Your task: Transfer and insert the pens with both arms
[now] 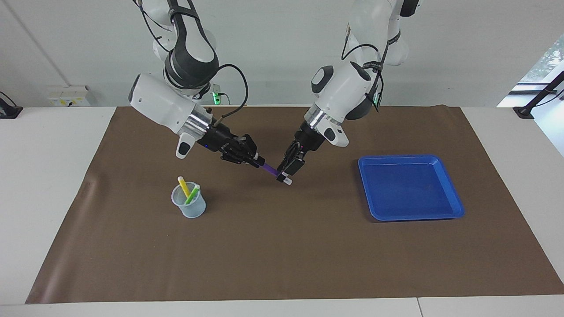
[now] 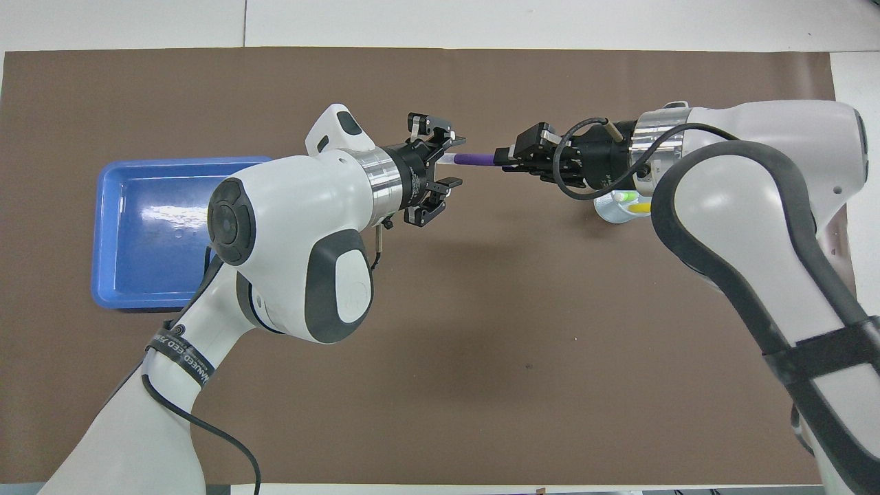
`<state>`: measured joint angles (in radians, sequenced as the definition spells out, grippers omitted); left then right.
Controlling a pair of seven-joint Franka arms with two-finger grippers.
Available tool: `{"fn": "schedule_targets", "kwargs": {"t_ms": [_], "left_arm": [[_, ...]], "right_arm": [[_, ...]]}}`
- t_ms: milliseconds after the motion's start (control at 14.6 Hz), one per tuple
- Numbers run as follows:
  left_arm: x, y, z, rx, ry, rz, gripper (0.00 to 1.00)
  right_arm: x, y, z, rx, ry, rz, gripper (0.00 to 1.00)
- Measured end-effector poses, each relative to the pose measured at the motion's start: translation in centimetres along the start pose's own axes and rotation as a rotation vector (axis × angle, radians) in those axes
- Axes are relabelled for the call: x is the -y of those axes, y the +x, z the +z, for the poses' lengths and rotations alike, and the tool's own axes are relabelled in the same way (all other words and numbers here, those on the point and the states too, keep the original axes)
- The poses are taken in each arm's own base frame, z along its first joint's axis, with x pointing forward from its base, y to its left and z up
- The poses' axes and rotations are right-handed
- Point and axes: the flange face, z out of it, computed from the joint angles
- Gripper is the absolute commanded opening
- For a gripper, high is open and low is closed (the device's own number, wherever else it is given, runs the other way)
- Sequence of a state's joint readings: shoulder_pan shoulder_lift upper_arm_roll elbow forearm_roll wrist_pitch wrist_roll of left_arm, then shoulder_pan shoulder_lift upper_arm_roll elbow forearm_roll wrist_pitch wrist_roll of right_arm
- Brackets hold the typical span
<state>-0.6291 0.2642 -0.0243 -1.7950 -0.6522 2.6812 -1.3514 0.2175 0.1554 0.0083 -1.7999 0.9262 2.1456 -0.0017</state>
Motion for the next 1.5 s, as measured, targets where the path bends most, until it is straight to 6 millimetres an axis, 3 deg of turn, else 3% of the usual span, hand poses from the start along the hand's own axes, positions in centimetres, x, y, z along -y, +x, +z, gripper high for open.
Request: {"fn": "schedule_targets", "kwargs": {"t_ms": [274, 479, 684, 1026, 1300, 1505], "left_arm": [[1.1, 2.9, 0.5, 0.016, 0.143, 0.183, 1.00], [0.9, 7.7, -0.9, -0.012, 0.255, 0.375, 1.00], [1.3, 12.1, -2.8, -0.058, 0.357, 0.563, 1.00], [1.8, 19.8, -7.4, -0.063, 0.538, 0.831, 1.00], [1.7, 24.4, -14.7, -0.026, 0.598, 0.960, 1.00], [1.8, 26.1, -20.3, -0.016, 0.633, 1.040, 1.00]], "right_arm": [[0.0, 3.1, -7.0, 0.097, -0.337, -0.241, 0.00], [-1.0, 5.1, -9.3, 0.158, -0.557, -0.460, 0.00], [-2.9, 6.2, -9.6, 0.210, -0.714, -0.596, 0.00], [-6.3, 6.9, -9.7, 0.265, -0.746, -0.641, 0.00], [-9.1, 6.2, -7.8, 0.225, -0.751, -0.656, 0.00], [-10.1, 5.2, -7.0, 0.221, -0.751, -0.659, 0.00]]}}
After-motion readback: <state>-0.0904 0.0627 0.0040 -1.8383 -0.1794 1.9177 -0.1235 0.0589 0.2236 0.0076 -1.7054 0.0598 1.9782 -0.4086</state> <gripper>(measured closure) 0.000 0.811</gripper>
